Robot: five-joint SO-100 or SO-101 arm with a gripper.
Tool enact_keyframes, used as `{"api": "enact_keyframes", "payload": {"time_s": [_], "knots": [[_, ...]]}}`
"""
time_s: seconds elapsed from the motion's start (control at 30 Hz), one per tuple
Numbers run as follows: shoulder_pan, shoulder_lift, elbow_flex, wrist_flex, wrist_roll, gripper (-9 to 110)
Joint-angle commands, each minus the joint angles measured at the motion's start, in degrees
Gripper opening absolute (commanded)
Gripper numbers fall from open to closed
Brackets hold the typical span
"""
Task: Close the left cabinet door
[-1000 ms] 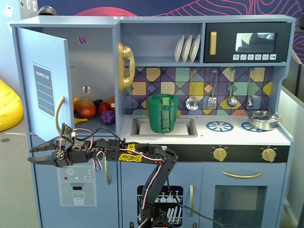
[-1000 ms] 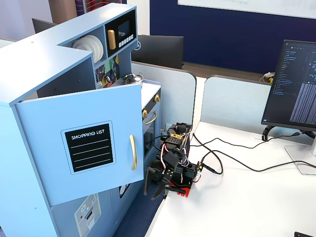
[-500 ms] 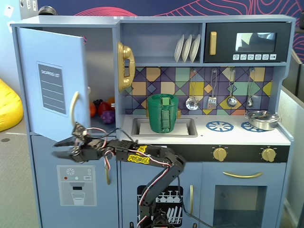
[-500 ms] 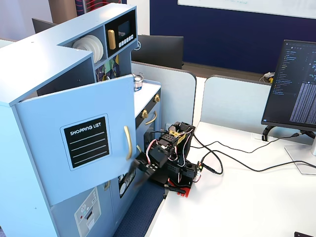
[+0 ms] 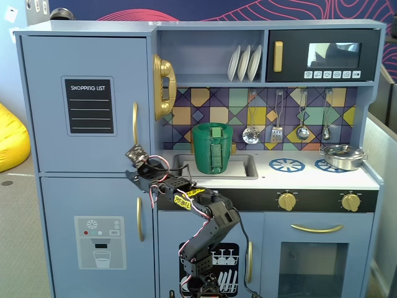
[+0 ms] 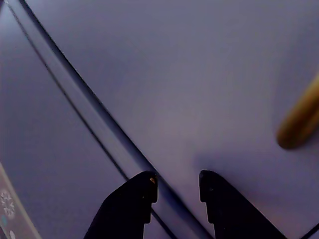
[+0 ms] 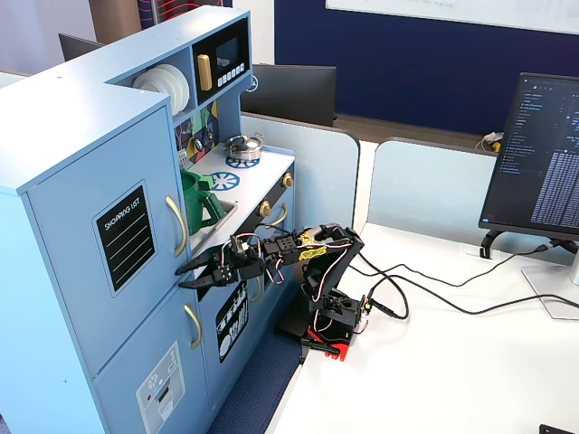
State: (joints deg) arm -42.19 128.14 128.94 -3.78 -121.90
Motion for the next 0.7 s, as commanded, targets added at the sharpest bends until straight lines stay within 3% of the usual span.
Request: {"api": "enact_keyframes", "payload": {"time_s": [0.0, 0.17, 0.47, 0.67], "knots": [[-5.1, 7.3, -2.0, 5.4, 4.0, 0], [-6.9, 24.2, 7.6, 24.8, 6.9, 0], [27.2, 36.9, 26.9, 50.4, 18.0, 0], [39.0, 40.7, 36.9, 63.4, 24.3, 0]]}}
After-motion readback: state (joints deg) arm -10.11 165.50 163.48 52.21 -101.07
